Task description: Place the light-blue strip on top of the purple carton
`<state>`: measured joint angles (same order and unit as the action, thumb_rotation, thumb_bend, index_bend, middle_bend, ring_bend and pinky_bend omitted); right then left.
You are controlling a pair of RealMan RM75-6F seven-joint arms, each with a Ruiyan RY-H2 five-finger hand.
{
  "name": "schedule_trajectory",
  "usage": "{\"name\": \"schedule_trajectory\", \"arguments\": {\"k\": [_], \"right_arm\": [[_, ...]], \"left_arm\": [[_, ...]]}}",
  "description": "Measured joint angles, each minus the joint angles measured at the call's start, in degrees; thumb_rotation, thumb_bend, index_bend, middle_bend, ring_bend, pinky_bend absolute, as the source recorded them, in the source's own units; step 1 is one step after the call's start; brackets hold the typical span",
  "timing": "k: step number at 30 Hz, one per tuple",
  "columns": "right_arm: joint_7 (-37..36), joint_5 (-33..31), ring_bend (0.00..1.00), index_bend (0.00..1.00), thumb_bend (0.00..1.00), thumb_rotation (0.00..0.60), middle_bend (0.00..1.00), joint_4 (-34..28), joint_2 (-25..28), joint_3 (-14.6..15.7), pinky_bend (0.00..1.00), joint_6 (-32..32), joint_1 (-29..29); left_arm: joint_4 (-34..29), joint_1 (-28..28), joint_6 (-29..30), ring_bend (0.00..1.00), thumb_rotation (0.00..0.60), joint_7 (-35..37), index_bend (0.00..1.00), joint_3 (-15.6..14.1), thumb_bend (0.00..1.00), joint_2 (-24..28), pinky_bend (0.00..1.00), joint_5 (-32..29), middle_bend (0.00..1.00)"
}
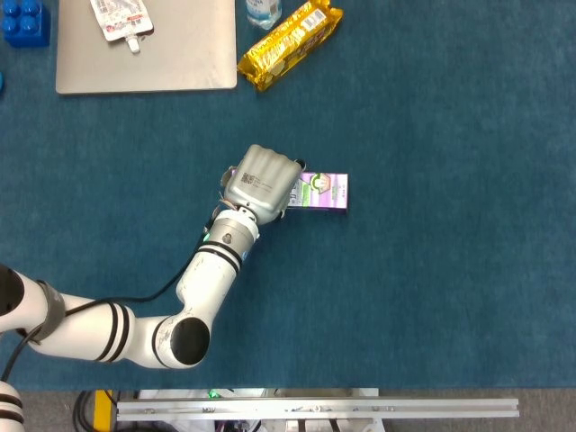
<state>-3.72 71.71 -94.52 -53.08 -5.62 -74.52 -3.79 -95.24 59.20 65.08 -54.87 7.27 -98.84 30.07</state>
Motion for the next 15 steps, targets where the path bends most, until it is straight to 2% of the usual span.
{"name": "schedule_trajectory", "arguments": {"k": [15], "right_arm": [[-0.1,0.0,0.39,0.02,0.26,0.600,0.44,0.0,0.0,0.0,0.36,-0.1,0.1]], "left_arm": [[-0.3,0.0,0.4,1.00,0.600,0.3,0.37,-0.1,0.48,-0.1,1.00,0.2,1.00]]}}
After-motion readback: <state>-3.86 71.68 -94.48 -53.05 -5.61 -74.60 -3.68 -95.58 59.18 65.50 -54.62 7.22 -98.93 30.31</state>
